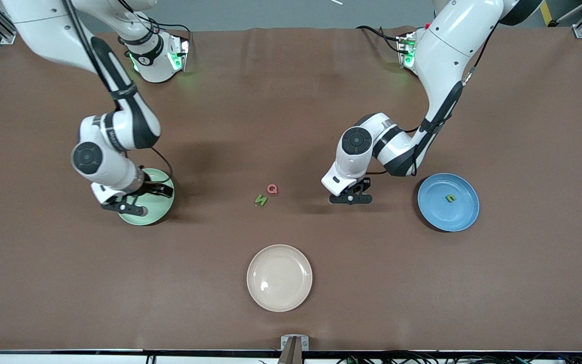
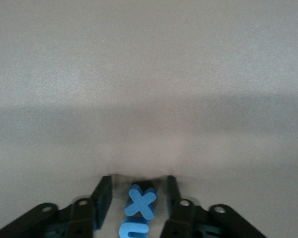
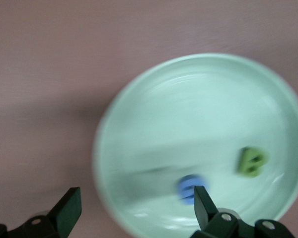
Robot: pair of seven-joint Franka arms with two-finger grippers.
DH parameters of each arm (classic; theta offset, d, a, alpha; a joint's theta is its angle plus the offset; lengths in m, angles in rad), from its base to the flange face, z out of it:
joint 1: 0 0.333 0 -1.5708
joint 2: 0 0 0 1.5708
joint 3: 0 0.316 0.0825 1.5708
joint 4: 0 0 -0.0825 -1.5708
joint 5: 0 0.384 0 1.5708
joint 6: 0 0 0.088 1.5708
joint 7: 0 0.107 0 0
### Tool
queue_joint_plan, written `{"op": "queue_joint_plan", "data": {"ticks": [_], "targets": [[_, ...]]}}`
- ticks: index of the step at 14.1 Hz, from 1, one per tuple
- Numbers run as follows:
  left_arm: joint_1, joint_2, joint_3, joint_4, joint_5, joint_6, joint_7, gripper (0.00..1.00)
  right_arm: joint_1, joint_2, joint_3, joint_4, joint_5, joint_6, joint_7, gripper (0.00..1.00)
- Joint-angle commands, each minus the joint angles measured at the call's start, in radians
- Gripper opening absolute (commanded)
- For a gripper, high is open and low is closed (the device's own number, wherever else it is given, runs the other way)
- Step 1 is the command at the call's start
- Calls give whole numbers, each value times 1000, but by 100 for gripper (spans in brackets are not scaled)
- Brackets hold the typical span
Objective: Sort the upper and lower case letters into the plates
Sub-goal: 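Release the B and reach the green N with the right gripper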
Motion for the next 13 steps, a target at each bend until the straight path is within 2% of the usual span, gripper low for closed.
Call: {"op": "queue_joint_plan", "data": {"ticks": [1,4,9,13], "targets": [[5,-13,-2,-19,5,12,-16,48,116,-8,1,44,12,-16,223,100],[5,-11,-2,-19,5,12,-16,45,240,73,-1,177,12,-16,443,100],[5,-11,-2,-17,5,12,-16,34,374,243,-2,372,7,-22,652,100],[3,-13,-2,-17,5,12,-16,24,422,310,-10,403,-6,35,684,97]]}}
